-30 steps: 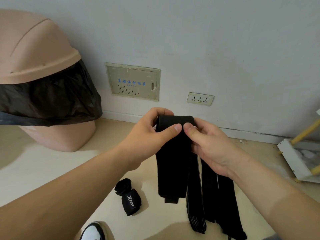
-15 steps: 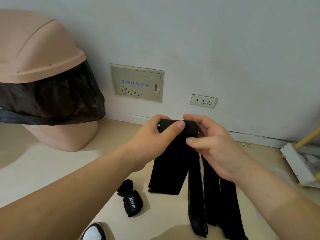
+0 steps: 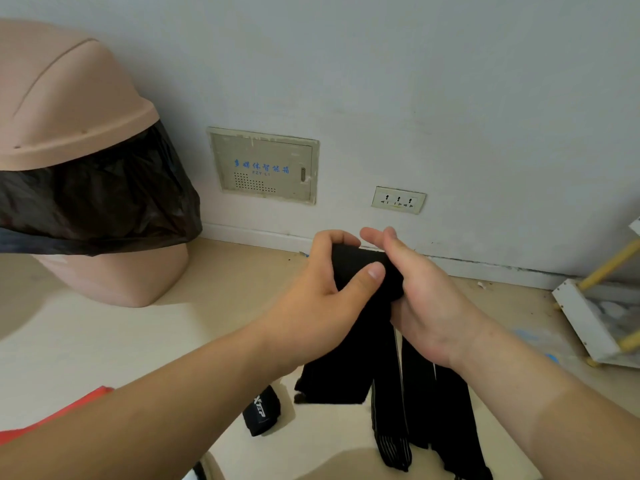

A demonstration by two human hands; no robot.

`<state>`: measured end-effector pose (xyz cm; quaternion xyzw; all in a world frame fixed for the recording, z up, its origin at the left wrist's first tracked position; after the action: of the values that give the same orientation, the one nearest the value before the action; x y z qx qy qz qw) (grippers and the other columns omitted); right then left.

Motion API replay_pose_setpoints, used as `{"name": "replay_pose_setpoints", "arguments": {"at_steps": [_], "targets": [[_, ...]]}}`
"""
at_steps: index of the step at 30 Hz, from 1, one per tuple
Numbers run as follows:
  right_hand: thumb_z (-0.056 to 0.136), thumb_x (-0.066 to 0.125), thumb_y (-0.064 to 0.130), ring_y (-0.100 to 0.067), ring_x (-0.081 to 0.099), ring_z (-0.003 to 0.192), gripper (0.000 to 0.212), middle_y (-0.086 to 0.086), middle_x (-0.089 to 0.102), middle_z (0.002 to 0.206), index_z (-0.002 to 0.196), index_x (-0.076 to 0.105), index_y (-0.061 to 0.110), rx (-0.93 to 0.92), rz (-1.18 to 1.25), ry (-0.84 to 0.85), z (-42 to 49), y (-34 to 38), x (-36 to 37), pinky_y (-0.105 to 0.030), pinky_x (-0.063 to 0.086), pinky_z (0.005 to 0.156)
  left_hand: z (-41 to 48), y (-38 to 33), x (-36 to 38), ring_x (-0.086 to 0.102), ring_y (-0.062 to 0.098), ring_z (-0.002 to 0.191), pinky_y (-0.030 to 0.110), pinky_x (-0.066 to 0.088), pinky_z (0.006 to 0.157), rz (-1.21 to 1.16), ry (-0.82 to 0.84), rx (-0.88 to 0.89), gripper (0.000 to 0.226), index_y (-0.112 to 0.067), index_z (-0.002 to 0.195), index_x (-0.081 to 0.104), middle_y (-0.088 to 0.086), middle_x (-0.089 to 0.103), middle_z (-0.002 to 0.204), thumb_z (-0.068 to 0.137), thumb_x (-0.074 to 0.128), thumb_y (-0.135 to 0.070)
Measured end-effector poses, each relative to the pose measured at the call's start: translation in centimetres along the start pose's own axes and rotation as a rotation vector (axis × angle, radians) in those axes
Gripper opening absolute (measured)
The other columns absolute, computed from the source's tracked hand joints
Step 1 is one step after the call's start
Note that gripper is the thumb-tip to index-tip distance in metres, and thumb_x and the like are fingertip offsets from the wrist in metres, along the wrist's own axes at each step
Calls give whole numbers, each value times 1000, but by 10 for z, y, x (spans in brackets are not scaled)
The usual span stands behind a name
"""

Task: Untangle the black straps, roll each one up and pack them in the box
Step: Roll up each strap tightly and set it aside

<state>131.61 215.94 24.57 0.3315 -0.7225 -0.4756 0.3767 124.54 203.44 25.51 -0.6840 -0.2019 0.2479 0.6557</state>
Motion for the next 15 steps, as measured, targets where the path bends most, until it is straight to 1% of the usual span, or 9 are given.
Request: {"name": "replay_pose_setpoints", "arguments": {"at_steps": [3,6,8,9,11,12,13,15], "targets": [[105,42,65,-21,77,112,45,-1,81,119,136,63,39,33,-90,15,1,-1,0,-45,56,103,1,-2,-5,77,29,87,49,67,75,57,-15,34,29,-38,124,47,6,70,104,104,65,-30],[98,40,80,-27,77,113,68,-7,80,119,126,75,29,46,-266,34,3,1,-3,-53,58,104,5,-6,-12,76,20,88,40,66,77,89,-26,90,32,-39,123,52,0,70,105,102,69,-23],[92,43,84,-30,78,110,74,-10,81,115,118,80,26,13,-339,43,3,6,-4,-52,59,101,6,-8,-16,73,14,88,37,66,79,73,-21,117,34,-38,123,56,-6,70,101,100,71,-17],[88,46,85,-32,78,109,75,-11,81,113,116,80,24,-6,-350,49,2,9,-5,-50,60,99,6,-8,-18,73,15,89,36,66,81,66,-11,126,35,-36,124,58,-6,70,100,100,72,-15],[81,55,82,-35,77,108,75,-12,81,112,117,79,21,-33,-346,66,1,12,-7,-46,61,90,6,-9,-21,73,19,96,36,65,85,72,5,131,36,-33,126,60,-4,70,106,99,73,-12],[81,59,79,-36,77,109,73,-12,81,113,119,78,20,-44,-339,77,1,11,-7,-46,61,88,6,-8,-22,73,20,97,35,65,85,74,6,120,38,-32,127,60,-2,70,110,98,74,-11],[82,62,74,-36,77,109,69,-13,80,115,122,76,19,-57,-327,83,1,10,-6,-48,61,90,8,-8,-23,74,19,96,33,65,85,64,2,94,41,-31,127,60,1,69,113,96,77,-10],[82,70,65,-38,76,110,64,-17,78,119,124,74,17,-85,-290,57,2,6,-6,-53,61,98,10,-3,-28,74,12,95,32,64,86,11,-13,4,53,-29,130,60,2,68,119,87,86,-13]]}}
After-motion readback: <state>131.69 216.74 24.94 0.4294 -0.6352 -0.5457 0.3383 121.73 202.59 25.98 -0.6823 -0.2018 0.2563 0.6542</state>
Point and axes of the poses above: each hand's wrist, its own z-axis towards the middle knuckle, its own x-axis out of the palm, y = z × x, the point moved 4 cm from there along z, towards the middle knuckle
